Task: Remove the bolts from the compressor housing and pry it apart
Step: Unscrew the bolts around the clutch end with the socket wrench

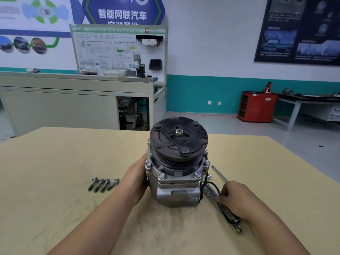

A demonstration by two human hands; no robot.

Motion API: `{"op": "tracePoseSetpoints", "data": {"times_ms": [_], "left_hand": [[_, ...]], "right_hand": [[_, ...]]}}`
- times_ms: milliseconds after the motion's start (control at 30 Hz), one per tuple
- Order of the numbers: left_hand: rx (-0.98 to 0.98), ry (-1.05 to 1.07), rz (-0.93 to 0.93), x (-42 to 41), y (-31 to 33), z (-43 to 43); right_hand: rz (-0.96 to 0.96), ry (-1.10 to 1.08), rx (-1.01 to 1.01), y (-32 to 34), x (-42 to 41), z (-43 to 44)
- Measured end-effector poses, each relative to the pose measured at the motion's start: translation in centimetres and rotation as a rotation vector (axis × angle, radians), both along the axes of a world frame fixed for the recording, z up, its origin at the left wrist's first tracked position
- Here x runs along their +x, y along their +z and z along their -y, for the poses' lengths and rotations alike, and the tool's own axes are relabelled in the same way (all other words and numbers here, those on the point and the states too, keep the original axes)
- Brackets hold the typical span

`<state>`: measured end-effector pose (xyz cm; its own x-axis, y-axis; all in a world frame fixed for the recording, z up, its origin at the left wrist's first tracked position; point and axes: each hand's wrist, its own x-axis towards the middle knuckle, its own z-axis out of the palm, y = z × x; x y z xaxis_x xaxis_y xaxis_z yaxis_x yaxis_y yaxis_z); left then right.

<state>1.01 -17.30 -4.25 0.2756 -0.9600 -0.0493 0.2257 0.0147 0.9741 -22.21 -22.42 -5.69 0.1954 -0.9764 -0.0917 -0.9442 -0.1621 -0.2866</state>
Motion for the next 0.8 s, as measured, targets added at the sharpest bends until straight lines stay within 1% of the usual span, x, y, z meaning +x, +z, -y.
{"op": "tracePoseSetpoints", "data": {"times_ms": [167,233,300,400,500,567,600,667,733,800], "left_hand": [[0.004,0.019,0.062,0.4,-0.6,-2.1],[-0.042,0.113,0.126,0.4,-1.2,-2.7],[-0.105,0.232,0.169,0.3,-1.5,-3.4],[-0.24,0.321,0.217,-0.3,-1.4,-4.5],[-0.437,0.298,0.296,-0.6,-1.6,-5.1],[-0.505,0.218,0.364,-0.8,-2.0,-5.4],[-0.503,0.163,0.396,-0.9,-2.2,-5.5],[-0.474,0.076,0.463,-1.3,-2.4,-5.5],[-0.465,0.062,0.517,-1.6,-2.4,-5.5],[-0.459,0.064,0.561,-1.7,-2.4,-5.3]], "right_hand": [[0.096,0.021,0.049,0.4,0.0,-0.3],[0.092,0.004,0.044,0.5,0.0,-0.5],[0.085,0.002,0.058,0.5,-0.1,-0.8],[0.034,0.003,0.048,0.7,-0.1,-1.0],[0.033,-0.03,-0.001,1.1,-0.4,-0.9],[0.094,-0.072,-0.023,1.8,-0.9,-1.0],[0.169,-0.092,-0.033,2.1,-1.2,-1.0],[0.378,-0.131,-0.054,2.8,-1.7,-1.2],[0.687,-0.124,0.003,3.8,-1.9,-1.7],[1.052,-0.053,0.128,5.0,-1.5,-2.7]]}}
